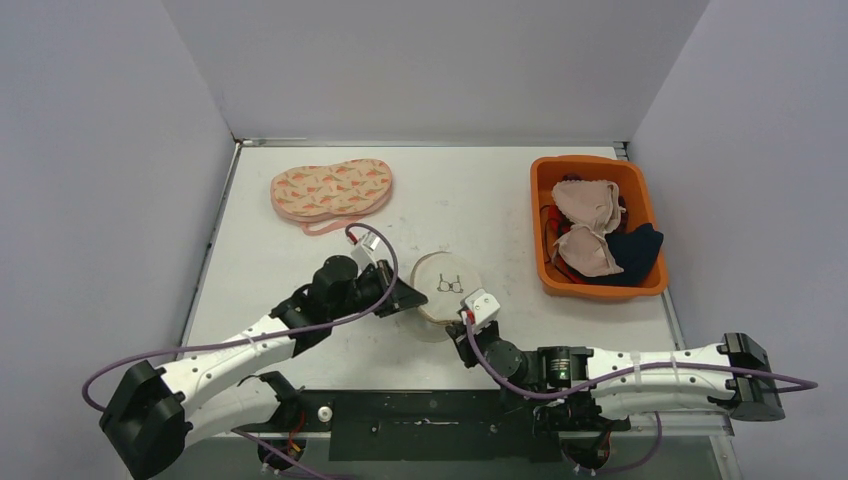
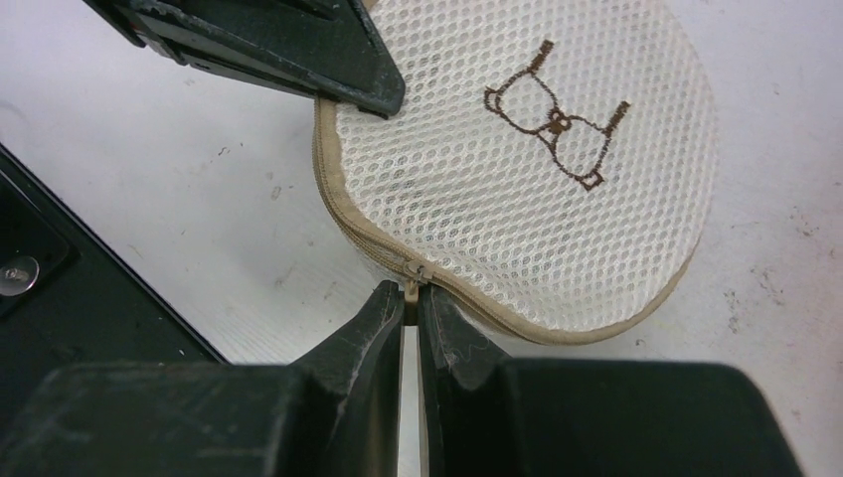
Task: Unzip the laundry bag and remove the bra
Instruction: Unzip the laundry bag at the center of the board.
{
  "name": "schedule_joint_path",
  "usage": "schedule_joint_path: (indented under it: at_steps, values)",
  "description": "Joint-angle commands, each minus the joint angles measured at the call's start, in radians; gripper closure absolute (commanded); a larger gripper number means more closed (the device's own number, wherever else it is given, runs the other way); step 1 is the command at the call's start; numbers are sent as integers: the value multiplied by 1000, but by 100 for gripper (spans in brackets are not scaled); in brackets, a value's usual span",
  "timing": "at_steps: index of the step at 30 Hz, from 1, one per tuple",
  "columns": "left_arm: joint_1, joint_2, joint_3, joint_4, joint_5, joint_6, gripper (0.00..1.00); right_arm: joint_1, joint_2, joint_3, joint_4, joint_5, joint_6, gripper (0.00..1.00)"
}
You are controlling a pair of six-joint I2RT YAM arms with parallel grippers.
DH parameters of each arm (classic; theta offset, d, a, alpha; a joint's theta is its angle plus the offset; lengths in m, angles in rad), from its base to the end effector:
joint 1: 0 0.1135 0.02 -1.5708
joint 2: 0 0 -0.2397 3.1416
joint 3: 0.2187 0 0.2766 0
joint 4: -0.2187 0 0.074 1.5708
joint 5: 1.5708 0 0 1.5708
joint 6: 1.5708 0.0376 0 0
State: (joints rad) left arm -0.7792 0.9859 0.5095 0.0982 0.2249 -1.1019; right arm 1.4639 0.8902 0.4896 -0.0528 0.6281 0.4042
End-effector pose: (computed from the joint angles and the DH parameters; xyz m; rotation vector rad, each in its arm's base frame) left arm 0.1776 -0.1872 0.2020 -0.1899 2.2326 -1.3737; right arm 0.0471 0.2314 0.2040 -0.6411 1.8746 0.6009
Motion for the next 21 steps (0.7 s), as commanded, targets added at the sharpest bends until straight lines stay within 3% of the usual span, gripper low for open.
schedule_joint_path:
  at_steps: [1, 6, 15, 19, 21]
  values:
    - [6, 73, 103, 69, 170, 106, 100, 11, -40, -8, 24, 22, 9, 95]
    - [27, 126, 109, 83, 180, 107, 100, 14, -25, -13, 45, 10, 20, 95]
    - [37, -36, 16, 19, 110, 66, 38, 16, 44, -1, 128, -29, 24, 95]
    - [17, -212, -41, -147, 6, 23, 23, 19, 74, 17, 156, -52, 17, 95]
    - [-7, -318, -75, -233, -55, -16, 21, 21, 90, 27, 166, -64, 11, 95]
